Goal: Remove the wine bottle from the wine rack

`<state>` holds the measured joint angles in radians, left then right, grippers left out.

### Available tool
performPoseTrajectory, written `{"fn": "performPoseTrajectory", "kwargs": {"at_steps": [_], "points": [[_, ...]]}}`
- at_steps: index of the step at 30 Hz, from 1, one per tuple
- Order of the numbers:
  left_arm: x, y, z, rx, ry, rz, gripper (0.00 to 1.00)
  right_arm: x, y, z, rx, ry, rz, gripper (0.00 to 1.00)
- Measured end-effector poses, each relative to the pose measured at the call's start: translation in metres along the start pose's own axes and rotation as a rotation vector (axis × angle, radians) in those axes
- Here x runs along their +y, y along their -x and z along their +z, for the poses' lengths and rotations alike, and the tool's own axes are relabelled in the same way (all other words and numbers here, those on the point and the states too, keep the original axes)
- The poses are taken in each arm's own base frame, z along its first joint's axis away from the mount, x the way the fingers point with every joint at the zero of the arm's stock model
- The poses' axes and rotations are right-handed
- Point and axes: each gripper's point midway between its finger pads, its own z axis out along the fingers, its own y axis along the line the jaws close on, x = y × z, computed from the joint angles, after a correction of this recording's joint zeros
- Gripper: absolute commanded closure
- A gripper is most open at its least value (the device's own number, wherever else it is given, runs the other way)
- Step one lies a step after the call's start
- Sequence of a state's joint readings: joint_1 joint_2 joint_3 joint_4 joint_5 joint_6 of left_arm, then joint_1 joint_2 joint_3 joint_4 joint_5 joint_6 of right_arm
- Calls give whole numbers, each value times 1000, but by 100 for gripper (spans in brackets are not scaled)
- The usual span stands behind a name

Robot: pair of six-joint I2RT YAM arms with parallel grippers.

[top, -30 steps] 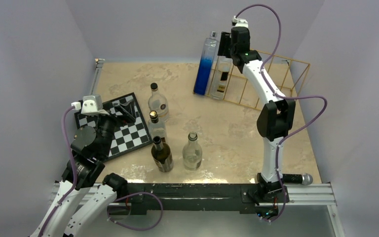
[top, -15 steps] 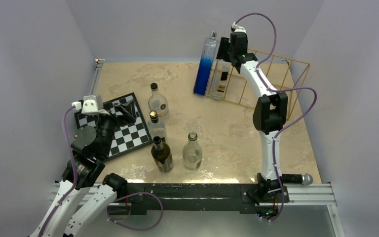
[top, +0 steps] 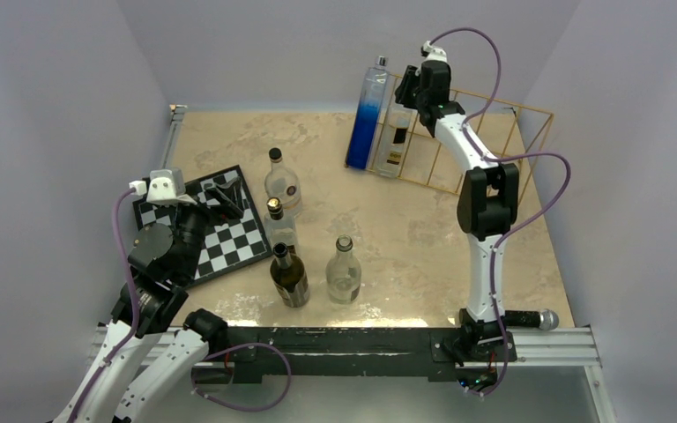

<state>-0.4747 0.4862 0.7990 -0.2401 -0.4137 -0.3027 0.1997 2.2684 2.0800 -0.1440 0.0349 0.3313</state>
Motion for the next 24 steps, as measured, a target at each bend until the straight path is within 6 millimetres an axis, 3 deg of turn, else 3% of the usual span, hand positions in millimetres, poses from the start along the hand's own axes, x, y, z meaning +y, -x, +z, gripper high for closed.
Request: {"fn": "performPoseTrajectory", "kwargs": {"at_steps": [2,12,24], "points": [[0,0,0,0,0,-1,1,-1,1,-1,-18,8,-5,100],[0,0,0,0,0,-1,1,13,7,-23,-36,111,-50,100],[0,0,0,0,0,0,1,43,21,-99,-96,304,-155,100]]}}
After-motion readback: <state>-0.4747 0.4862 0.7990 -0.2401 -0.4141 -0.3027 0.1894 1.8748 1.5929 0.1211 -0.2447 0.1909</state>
